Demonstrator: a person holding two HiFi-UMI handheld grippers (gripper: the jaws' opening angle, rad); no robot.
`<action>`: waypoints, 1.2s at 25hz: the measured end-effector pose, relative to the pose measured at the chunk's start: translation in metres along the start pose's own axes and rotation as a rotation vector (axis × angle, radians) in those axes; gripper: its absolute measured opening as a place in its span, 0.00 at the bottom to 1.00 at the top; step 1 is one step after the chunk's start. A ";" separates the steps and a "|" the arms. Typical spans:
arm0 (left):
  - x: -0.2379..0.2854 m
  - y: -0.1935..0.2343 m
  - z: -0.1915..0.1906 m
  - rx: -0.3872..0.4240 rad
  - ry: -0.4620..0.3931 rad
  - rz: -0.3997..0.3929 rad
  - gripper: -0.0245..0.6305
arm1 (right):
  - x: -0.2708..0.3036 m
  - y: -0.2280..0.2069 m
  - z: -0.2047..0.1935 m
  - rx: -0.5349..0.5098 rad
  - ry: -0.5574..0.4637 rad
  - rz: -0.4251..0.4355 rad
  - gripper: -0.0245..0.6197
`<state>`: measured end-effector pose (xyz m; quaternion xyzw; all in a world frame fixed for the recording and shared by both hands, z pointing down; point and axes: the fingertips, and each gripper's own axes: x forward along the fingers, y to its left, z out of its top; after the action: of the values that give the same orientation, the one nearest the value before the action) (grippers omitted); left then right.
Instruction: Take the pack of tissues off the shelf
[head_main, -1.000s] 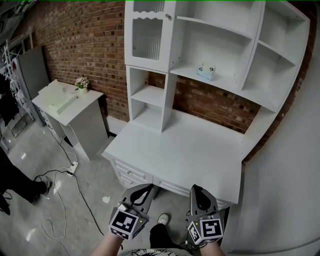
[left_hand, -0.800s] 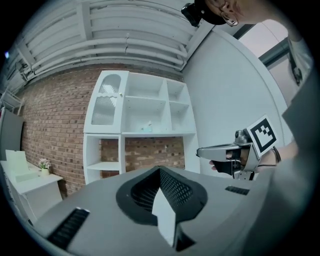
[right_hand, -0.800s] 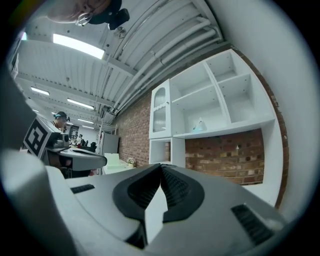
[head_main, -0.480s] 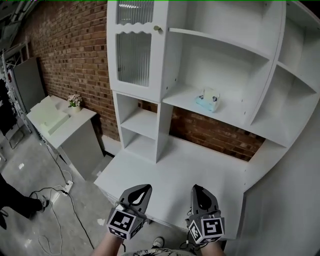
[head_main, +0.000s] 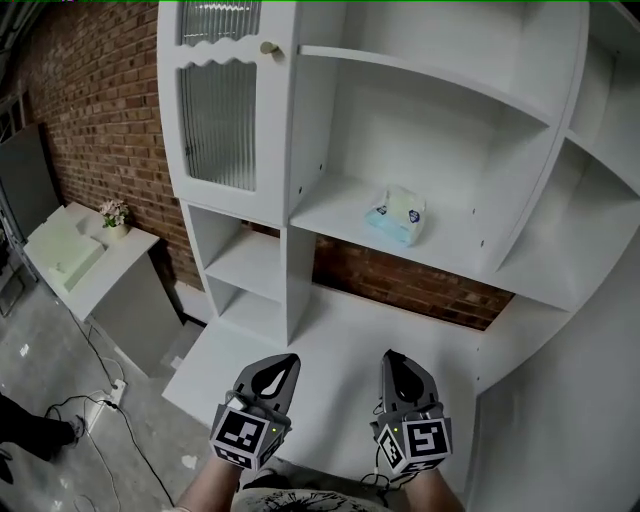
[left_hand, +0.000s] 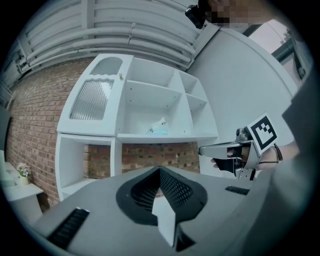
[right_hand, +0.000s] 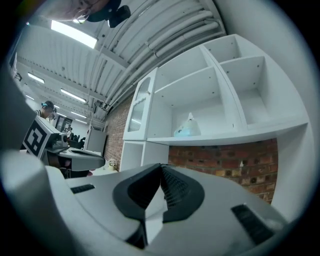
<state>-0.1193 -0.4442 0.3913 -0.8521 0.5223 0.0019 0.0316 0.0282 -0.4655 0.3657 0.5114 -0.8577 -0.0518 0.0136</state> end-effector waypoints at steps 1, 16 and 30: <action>0.007 0.003 0.002 -0.001 -0.004 -0.014 0.06 | 0.005 -0.004 0.003 -0.006 -0.001 -0.013 0.05; 0.072 0.032 0.016 0.019 -0.016 -0.225 0.06 | 0.085 -0.062 0.084 -0.144 -0.079 -0.261 0.05; 0.085 0.054 0.003 -0.008 0.020 -0.264 0.06 | 0.154 -0.106 0.105 -0.196 0.044 -0.358 0.19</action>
<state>-0.1287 -0.5444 0.3828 -0.9135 0.4060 -0.0086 0.0227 0.0393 -0.6433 0.2462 0.6530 -0.7433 -0.1255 0.0727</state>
